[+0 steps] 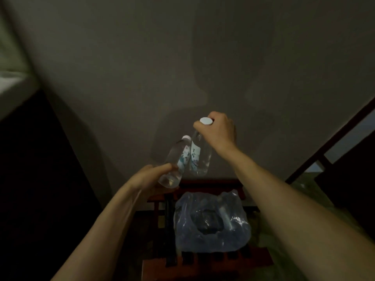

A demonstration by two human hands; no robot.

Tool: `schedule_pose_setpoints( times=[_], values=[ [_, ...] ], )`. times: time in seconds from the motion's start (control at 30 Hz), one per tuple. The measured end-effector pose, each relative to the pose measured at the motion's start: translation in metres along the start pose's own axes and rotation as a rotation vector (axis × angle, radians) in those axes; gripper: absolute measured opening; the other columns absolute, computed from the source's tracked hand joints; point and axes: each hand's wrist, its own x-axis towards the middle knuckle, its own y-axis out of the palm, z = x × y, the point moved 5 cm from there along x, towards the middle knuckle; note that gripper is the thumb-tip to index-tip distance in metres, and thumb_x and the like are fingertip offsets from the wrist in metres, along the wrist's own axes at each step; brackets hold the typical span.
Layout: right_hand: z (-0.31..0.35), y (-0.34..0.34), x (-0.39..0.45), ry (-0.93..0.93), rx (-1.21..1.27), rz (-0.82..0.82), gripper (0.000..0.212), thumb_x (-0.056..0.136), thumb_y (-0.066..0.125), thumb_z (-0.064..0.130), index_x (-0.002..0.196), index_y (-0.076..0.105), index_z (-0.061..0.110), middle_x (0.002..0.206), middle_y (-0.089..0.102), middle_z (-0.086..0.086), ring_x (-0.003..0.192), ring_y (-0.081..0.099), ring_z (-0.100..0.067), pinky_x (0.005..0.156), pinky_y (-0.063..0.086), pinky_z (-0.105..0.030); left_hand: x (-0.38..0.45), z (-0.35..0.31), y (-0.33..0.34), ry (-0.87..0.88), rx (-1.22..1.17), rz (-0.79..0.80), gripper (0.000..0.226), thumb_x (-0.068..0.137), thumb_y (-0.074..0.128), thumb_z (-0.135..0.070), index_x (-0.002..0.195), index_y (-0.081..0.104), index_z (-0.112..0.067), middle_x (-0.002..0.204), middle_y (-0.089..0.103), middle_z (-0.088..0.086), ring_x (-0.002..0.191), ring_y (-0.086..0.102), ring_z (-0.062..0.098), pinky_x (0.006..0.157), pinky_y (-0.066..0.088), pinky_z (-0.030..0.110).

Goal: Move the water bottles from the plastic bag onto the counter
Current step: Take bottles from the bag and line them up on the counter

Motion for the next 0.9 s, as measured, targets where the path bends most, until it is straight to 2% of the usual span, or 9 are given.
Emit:
schedule_pose_setpoints(
  times=[0.13, 0.23, 0.33, 0.43, 0.63, 0.73, 0.8, 0.83, 0.9],
  values=[
    [0.043, -0.011, -0.01, -0.064, 0.04, 0.016, 0.034, 0.062, 0.061, 0.043, 0.055, 0.047, 0.013, 0.048, 0.046, 0.002, 0.051, 0.047, -0.017, 0.047, 0.033, -0.027, -0.036, -0.018, -0.01, 0.128, 0.104, -0.022, 0.024, 0.086, 0.068, -0.018, 0.106, 0.07, -0.006, 0.09, 0.078, 0.008, 0.078, 0.073, 0.017, 0.075, 0.059, 0.033],
    [0.083, -0.013, -0.018, -0.107, 0.065, 0.037, 0.037, 0.057, 0.056, 0.049, 0.055, 0.05, 0.012, 0.048, 0.047, 0.002, 0.048, 0.047, -0.014, 0.049, 0.037, -0.027, -0.061, -0.041, -0.022, 0.243, 0.137, -0.047, 0.032, 0.08, 0.072, -0.012, 0.112, 0.066, -0.009, 0.089, 0.078, 0.006, 0.076, 0.075, 0.014, 0.062, 0.055, 0.024],
    [0.128, -0.017, -0.024, -0.149, 0.102, 0.011, 0.038, 0.057, 0.057, 0.049, 0.055, 0.048, 0.012, 0.049, 0.045, 0.0, 0.05, 0.045, -0.019, 0.05, 0.038, -0.027, -0.087, -0.067, -0.047, 0.339, 0.164, -0.14, 0.038, 0.078, 0.075, -0.016, 0.114, 0.062, -0.012, 0.097, 0.077, 0.01, 0.086, 0.075, 0.022, 0.068, 0.054, 0.027],
    [0.175, -0.017, -0.031, -0.2, 0.121, -0.019, 0.041, 0.061, 0.06, 0.047, 0.065, 0.057, 0.006, 0.053, 0.047, -0.002, 0.056, 0.048, -0.024, 0.051, 0.039, -0.027, -0.112, -0.09, -0.078, 0.428, 0.164, -0.222, 0.039, 0.078, 0.073, -0.01, 0.114, 0.058, -0.01, 0.1, 0.073, 0.015, 0.087, 0.073, 0.028, 0.068, 0.056, 0.032],
    [0.282, 0.005, -0.05, -0.291, 0.189, -0.054, 0.039, 0.069, 0.065, 0.04, 0.062, 0.052, 0.004, 0.058, 0.043, -0.007, 0.059, 0.038, -0.023, 0.052, 0.035, -0.032, -0.171, -0.13, -0.162, 0.563, 0.173, -0.244, 0.029, 0.079, 0.069, 0.0, 0.106, 0.06, -0.005, 0.086, 0.072, 0.015, 0.062, 0.07, 0.014, 0.047, 0.053, 0.02],
    [0.341, 0.025, -0.065, -0.344, 0.256, -0.056, 0.036, 0.068, 0.065, 0.039, 0.057, 0.05, 0.008, 0.055, 0.043, -0.004, 0.057, 0.04, -0.02, 0.051, 0.035, -0.031, -0.204, -0.146, -0.213, 0.633, 0.18, -0.242, 0.019, 0.073, 0.069, -0.003, 0.091, 0.066, 0.0, 0.076, 0.07, 0.014, 0.067, 0.065, 0.021, 0.052, 0.053, 0.023],
    [0.377, 0.044, -0.076, -0.363, 0.309, -0.035, 0.034, 0.067, 0.063, 0.04, 0.056, 0.053, 0.009, 0.055, 0.046, -0.004, 0.057, 0.043, -0.018, 0.052, 0.036, -0.03, -0.223, -0.153, -0.246, 0.67, 0.211, -0.236, 0.019, 0.063, 0.063, -0.011, 0.078, 0.069, -0.001, 0.066, 0.067, 0.007, 0.061, 0.06, 0.016, 0.052, 0.048, 0.02],
    [0.393, 0.055, -0.081, -0.37, 0.328, -0.02, 0.034, 0.066, 0.062, 0.041, 0.055, 0.054, 0.01, 0.054, 0.047, -0.003, 0.057, 0.043, -0.017, 0.052, 0.036, -0.03, -0.229, -0.154, -0.264, 0.675, 0.215, -0.257, 0.017, 0.063, 0.064, -0.013, 0.077, 0.069, -0.004, 0.065, 0.067, 0.004, 0.06, 0.06, 0.014, 0.053, 0.046, 0.018],
    [0.42, 0.077, -0.089, -0.376, 0.349, 0.008, 0.034, 0.065, 0.062, 0.042, 0.053, 0.053, 0.011, 0.051, 0.047, 0.001, 0.055, 0.043, -0.015, 0.052, 0.036, -0.029, -0.236, -0.152, -0.302, 0.67, 0.16, -0.316, 0.022, 0.072, 0.074, -0.015, 0.091, 0.065, -0.006, 0.08, 0.072, 0.006, 0.069, 0.067, 0.013, 0.058, 0.049, 0.019]
  ],
)
